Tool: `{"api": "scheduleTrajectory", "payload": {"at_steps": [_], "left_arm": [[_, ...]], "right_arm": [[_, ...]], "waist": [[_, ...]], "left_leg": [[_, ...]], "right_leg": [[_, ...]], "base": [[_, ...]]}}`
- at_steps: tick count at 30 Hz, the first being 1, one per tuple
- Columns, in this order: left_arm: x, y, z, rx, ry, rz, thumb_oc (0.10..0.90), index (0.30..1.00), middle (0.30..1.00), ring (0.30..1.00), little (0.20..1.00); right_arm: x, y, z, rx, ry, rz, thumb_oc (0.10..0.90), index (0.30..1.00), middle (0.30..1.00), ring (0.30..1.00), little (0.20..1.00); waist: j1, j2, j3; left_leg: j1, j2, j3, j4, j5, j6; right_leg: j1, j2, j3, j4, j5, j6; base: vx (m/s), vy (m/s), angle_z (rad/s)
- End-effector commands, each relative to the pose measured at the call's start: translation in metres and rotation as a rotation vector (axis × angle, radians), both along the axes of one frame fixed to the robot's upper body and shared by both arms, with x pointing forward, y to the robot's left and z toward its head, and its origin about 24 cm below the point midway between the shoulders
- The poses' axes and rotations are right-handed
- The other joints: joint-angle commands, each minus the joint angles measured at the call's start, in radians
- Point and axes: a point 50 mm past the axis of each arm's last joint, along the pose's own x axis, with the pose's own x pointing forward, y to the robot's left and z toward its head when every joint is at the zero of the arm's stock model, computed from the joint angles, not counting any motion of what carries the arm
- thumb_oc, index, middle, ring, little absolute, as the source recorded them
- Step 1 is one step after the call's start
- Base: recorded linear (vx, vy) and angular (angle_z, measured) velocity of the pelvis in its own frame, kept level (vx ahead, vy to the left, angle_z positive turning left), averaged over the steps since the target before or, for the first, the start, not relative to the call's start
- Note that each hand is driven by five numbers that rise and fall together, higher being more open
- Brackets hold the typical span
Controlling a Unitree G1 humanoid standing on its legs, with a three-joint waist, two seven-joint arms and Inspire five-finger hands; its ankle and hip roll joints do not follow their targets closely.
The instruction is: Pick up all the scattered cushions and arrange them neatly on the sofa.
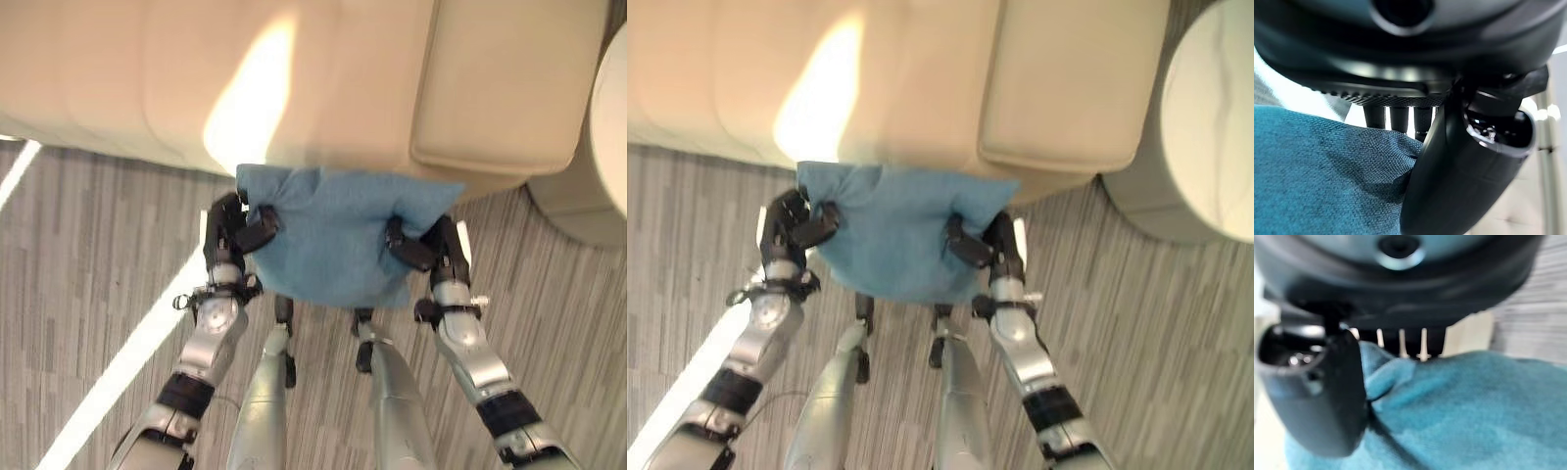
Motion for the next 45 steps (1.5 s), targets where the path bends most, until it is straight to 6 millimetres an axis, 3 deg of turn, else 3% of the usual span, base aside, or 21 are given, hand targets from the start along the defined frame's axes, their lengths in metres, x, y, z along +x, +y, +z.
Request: {"api": "scheduleTrajectory", "payload": {"at_steps": [1,6,8,11,15,16,19,22,27,29,32,36,39,42,43,44,45], "left_arm": [[-0.017,-0.036,0.039,0.028,-0.292,-0.219,0.400,0.300,0.300,0.300,0.300],[-0.035,-0.015,0.032,0.090,-0.282,-0.195,0.400,0.300,0.300,0.300,0.300],[-0.036,-0.013,0.032,0.091,-0.284,-0.189,0.400,0.300,0.300,0.300,0.300],[-0.043,-0.003,0.022,0.072,-0.240,-0.151,0.400,0.300,0.300,0.300,0.300],[-0.050,-0.003,0.007,0.032,-0.174,-0.159,0.400,0.300,0.300,0.300,0.300],[-0.050,-0.007,0.003,0.014,-0.154,-0.183,0.400,0.300,0.300,0.300,0.300],[-0.051,-0.011,-0.002,0.004,-0.134,-0.205,0.400,0.300,0.300,0.300,0.300],[-0.056,-0.005,-0.006,0.091,-0.107,-0.200,0.400,0.300,0.300,0.300,0.300],[-0.053,0.003,0.007,0.182,-0.156,-0.167,0.400,0.300,0.300,0.300,0.300],[-0.052,0.002,0.008,0.191,-0.163,-0.167,0.400,0.300,0.300,0.300,0.300],[-0.053,0.000,0.007,0.188,-0.158,-0.176,0.400,0.300,0.300,0.300,0.300],[-0.053,-0.003,0.005,0.195,-0.153,-0.198,0.400,0.300,0.300,0.300,0.300],[-0.054,-0.006,0.002,0.176,-0.144,-0.214,0.400,0.300,0.300,0.300,0.300],[-0.058,-0.007,-0.004,0.131,-0.119,-0.226,0.400,0.300,0.300,0.300,0.300],[-0.058,-0.007,-0.005,0.123,-0.113,-0.224,0.400,0.300,0.300,0.300,0.300],[-0.058,-0.007,-0.005,0.123,-0.113,-0.224,0.400,0.300,0.300,0.300,0.300],[-0.058,-0.007,-0.007,0.113,-0.105,-0.225,0.400,0.300,0.300,0.300,0.300]], "right_arm": [[-0.019,0.028,0.062,0.064,-0.368,0.201,0.400,0.300,0.300,0.300,0.300],[-0.037,0.012,0.059,0.014,-0.363,0.191,0.400,0.300,0.300,0.300,0.300],[-0.038,0.010,0.058,0.004,-0.360,0.183,0.400,0.300,0.300,0.300,0.300],[-0.043,0.000,0.051,-0.029,-0.318,0.148,0.400,0.300,0.300,0.300,0.300],[-0.047,-0.003,0.044,-0.020,-0.279,0.133,0.400,0.300,0.300,0.300,0.300],[-0.047,-0.007,0.045,-0.021,-0.281,0.106,0.400,0.300,0.300,0.300,0.300],[-0.046,-0.009,0.045,-0.025,-0.283,0.083,0.400,0.300,0.300,0.300,0.300],[-0.046,-0.009,0.044,-0.040,-0.277,0.071,0.400,0.300,0.300,0.300,0.300],[-0.044,-0.003,0.047,-0.025,-0.306,0.074,0.400,0.300,0.300,0.300,0.300],[-0.045,-0.003,0.047,-0.039,-0.300,0.076,0.400,0.300,0.300,0.300,0.300],[-0.047,-0.009,0.044,-0.061,-0.291,0.065,0.400,0.300,0.300,0.300,0.300],[-0.051,-0.013,0.040,-0.050,-0.267,0.062,0.400,0.300,0.300,0.300,0.300],[-0.054,-0.018,0.037,-0.047,-0.254,0.051,0.400,0.300,0.300,0.300,0.300],[-0.057,-0.025,0.039,-0.053,-0.254,0.037,0.400,0.300,0.300,0.300,0.300],[-0.057,-0.026,0.038,-0.045,-0.250,0.034,0.400,0.300,0.300,0.300,0.300],[-0.057,-0.026,0.039,-0.045,-0.250,0.034,0.400,0.300,0.300,0.300,0.300],[-0.057,-0.026,0.039,-0.043,-0.252,0.030,0.400,0.300,0.300,0.300,0.300]], "waist": [[0.007,0.026,-0.192],[0.006,0.021,-0.266],[0.006,0.020,-0.276],[0.011,0.008,-0.336],[0.018,-0.010,-0.362],[0.020,-0.024,-0.349],[0.011,-0.031,-0.354],[0.029,-0.054,-0.362],[0.033,-0.070,-0.330],[0.007,-0.069,-0.330],[-0.017,-0.069,-0.336],[-0.037,-0.079,-0.332],[-0.047,-0.085,-0.328],[-0.059,-0.087,-0.316],[-0.062,-0.086,-0.317],[-0.062,-0.086,-0.317],[-0.060,-0.085,-0.324]], "left_leg": [[0.077,0.016,-0.057,-0.044,-0.037,-0.044],[0.255,0.049,-0.041,-0.128,-0.016,-0.068],[0.279,0.056,-0.036,-0.133,-0.014,-0.076],[0.347,0.066,-0.016,-0.137,-0.027,-0.081],[0.404,0.058,-0.004,-0.138,-0.056,-0.066],[0.386,0.045,0.023,-0.091,-0.078,-0.063],[0.372,0.044,0.070,-0.066,-0.097,-0.045],[0.381,0.022,0.058,-0.062,-0.131,-0.015],[0.389,-0.004,0.040,-0.039,-0.163,0.030],[0.409,-0.009,0.024,-0.072,-0.150,0.038],[0.427,-0.034,-0.011,-0.114,-0.134,0.041],[0.457,-0.060,-0.051,-0.111,-0.153,0.038],[0.447,-0.080,-0.055,-0.027,-0.184,0.019],[0.366,-0.057,0.032,0.167,-0.186,-0.012],[0.347,-0.034,0.075,0.189,-0.190,-0.007],[0.345,-0.033,0.076,0.193,-0.193,-0.007],[0.322,0.006,0.138,0.161,-0.200,0.012]], "right_leg": [[0.173,0.009,-0.023,-0.139,-0.023,0.087],[0.405,0.049,-0.054,-0.260,-0.031,0.088],[0.441,0.055,-0.062,-0.281,-0.035,0.087],[0.541,0.072,-0.088,-0.343,-0.036,0.081],[0.618,0.065,-0.094,-0.388,-0.024,0.088],[0.637,0.042,-0.113,-0.392,-0.014,0.096],[0.637,0.015,-0.142,-0.382,-0.008,0.106],[0.642,-0.016,-0.132,-0.337,-0.020,0.122],[0.570,-0.049,-0.062,-0.151,-0.011,0.138],[0.515,0.029,0.046,-0.108,-0.038,0.122],[0.469,0.130,0.161,-0.171,-0.054,0.109],[0.475,0.153,0.204,-0.229,-0.025,0.095],[0.513,0.148,0.204,-0.259,-0.015,0.080],[0.573,0.123,0.166,-0.289,-0.017,0.067],[0.581,0.117,0.154,-0.293,-0.023,0.065],[0.580,0.117,0.154,-0.293,-0.023,0.065],[0.598,0.108,0.131,-0.301,-0.039,0.065]], "base": [[0.08,-0.067,0.05],[0.13,-0.084,0.11],[0.05,-0.066,0.20],[0.13,-0.055,0.23],[0.08,0.059,0.20],[-0.02,0.190,0.41],[0.04,0.220,0.62],[0.15,0.244,0.21],[0.05,0.148,0.10],[0.13,0.107,0.29],[0.16,0.060,0.50],[0.15,-0.036,0.61],[0.12,-0.070,0.77],[0.09,-0.029,0.56],[0.04,-0.002,0.53],[0.11,0.009,0.46],[0.09,0.013,0.28]]}}
